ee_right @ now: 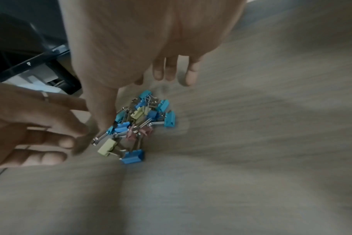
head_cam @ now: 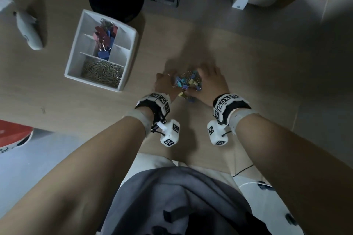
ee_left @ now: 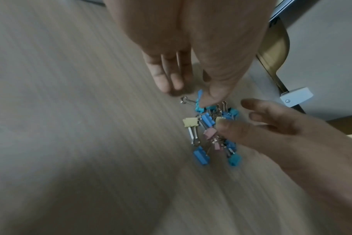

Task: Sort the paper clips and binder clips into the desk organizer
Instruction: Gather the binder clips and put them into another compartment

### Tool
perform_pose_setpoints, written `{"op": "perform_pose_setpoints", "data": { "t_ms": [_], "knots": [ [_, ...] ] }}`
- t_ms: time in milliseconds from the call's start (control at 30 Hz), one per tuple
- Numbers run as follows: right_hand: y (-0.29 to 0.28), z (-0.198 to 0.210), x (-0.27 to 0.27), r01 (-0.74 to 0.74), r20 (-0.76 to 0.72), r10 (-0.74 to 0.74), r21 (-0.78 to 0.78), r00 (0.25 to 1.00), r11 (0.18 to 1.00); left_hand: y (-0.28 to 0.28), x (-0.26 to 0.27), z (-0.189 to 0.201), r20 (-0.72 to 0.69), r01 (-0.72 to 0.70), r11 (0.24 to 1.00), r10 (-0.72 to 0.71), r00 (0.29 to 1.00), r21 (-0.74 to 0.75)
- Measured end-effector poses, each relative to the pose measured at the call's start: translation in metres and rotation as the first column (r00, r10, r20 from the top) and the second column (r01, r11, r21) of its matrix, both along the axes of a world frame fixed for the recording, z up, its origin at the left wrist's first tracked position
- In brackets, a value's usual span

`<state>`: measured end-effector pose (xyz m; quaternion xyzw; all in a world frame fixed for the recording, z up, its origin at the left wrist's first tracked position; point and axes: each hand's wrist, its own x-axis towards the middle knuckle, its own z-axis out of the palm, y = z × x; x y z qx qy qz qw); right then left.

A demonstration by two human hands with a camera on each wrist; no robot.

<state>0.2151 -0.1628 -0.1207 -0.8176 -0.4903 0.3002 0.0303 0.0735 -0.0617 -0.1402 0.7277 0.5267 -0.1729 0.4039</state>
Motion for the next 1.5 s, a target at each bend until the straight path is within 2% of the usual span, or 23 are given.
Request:
{"op": "perform_pose_setpoints", "data": {
  "t_ms": [100, 200, 333, 500, 700, 833, 1033, 1200, 1367, 1433, 1500],
  "knots": [
    [-0.012, 0.004, -0.001, 0.085, -0.047, -0.093, -0.152, 0.995, 0.985, -0.007, -0.014, 0.003, -0.021, -0.014, 0.998, 0.016, 1.0, 0.066],
    [-0.009, -0.002, -0.011, 0.052, -0.064, -0.069, -0.246, 0.996, 0.968, -0.009, -0.015, 0.007, -0.009, 0.096, 0.991, -0.096, 0.995, 0.09],
    [0.008, -0.012, -0.028, 0.073, -0.044, -0.082, -0.191, 0.996, 0.979, -0.008, -0.002, 0.009, -0.035, 0.232, 0.969, -0.23, 0.973, 0.08],
    [0.017, -0.016, -0.029, 0.115, -0.076, -0.117, -0.034, 0.99, 0.993, -0.002, 0.004, 0.001, -0.063, 0.243, 0.964, -0.237, 0.97, 0.113],
    [0.022, -0.013, -0.033, 0.118, -0.098, -0.118, -0.007, 0.988, 0.993, 0.004, 0.002, -0.007, -0.029, 0.211, 0.972, -0.21, 0.977, 0.105],
    [0.026, -0.011, -0.036, 0.19, -0.153, -0.188, -0.006, 0.97, 0.982, 0.011, 0.002, -0.006, 0.006, 0.179, 0.981, -0.18, 0.984, 0.075],
    [0.032, -0.009, -0.043, 0.27, -0.207, -0.259, 0.024, 0.943, 0.963, 0.013, -0.002, -0.002, 0.044, -0.042, 0.999, 0.04, 0.998, 0.027],
    [0.031, -0.005, -0.043, 0.383, -0.32, -0.372, -0.029, 0.871, 0.923, 0.013, -0.009, 0.001, 0.077, -0.186, 0.98, 0.191, 0.979, -0.068],
    [0.029, 0.002, -0.044, 0.454, -0.394, -0.437, -0.054, 0.809, 0.889, 0.009, -0.013, 0.013, 0.15, -0.314, 0.932, 0.342, 0.928, -0.183],
    [0.032, 0.007, -0.047, 0.523, -0.474, -0.493, -0.078, 0.73, 0.849, 0.01, -0.017, 0.022, 0.176, -0.321, 0.924, 0.358, 0.917, -0.209],
    [0.038, 0.013, -0.051, 0.592, -0.566, -0.546, -0.122, 0.617, 0.796, 0.013, -0.021, 0.028, 0.178, -0.322, 0.92, 0.364, 0.914, -0.225]
  ]
}}
